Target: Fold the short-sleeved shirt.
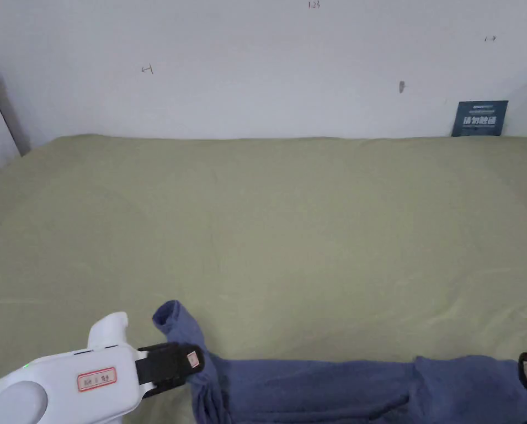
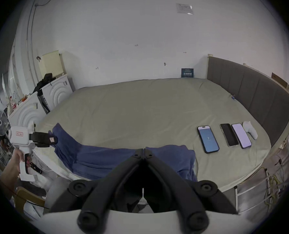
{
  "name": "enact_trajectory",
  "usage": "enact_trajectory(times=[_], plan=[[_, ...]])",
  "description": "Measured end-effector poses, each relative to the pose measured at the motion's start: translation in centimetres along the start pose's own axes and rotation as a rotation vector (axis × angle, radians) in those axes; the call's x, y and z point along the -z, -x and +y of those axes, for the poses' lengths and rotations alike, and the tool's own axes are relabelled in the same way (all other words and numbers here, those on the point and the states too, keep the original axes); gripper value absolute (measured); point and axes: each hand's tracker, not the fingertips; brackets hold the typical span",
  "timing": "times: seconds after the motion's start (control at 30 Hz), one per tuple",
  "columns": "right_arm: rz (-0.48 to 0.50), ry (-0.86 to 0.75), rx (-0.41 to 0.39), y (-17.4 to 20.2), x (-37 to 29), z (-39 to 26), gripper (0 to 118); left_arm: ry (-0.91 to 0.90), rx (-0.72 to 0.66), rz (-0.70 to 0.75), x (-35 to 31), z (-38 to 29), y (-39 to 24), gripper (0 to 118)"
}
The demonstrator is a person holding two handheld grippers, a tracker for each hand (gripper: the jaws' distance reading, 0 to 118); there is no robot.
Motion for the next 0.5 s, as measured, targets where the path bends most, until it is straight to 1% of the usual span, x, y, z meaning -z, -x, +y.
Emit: enact_trajectory(times=[0.1,0.2,0.23,0.3,0.37,0.47,0.5], plan=[[-0.031,-0.019,0.005,-0.8,-0.7,0.2,0,0.042,0.119,-0.089,3.5,0.7,-5.9,7],[-0.042,-0.035,0.026,-1.7,-1.3,0.3,0,0.107,0.197,-0.148,7.4,-0.1,-10.5,7],[-0.05,-0.036,0.032,-1.9,-1.4,0.3,0,0.13,0.218,-0.162,9.0,-0.6,-11.6,7],[-0.067,-0.034,0.04,-2.4,-1.6,0.2,0,0.204,0.242,-0.145,12.2,-2.1,-13.3,7],[-0.077,-0.033,0.048,-2.6,-1.8,0.0,0,0.265,0.261,-0.126,15.4,-4.0,-13.8,8],[-0.096,-0.028,0.066,-3.5,-1.9,-0.3,0,0.33,0.236,-0.066,19.1,-6.8,-12.7,10],[-0.1,-0.025,0.07,-3.6,-2.0,-0.3,0,0.341,0.191,-0.041,19.8,-7.6,-11.7,21]])
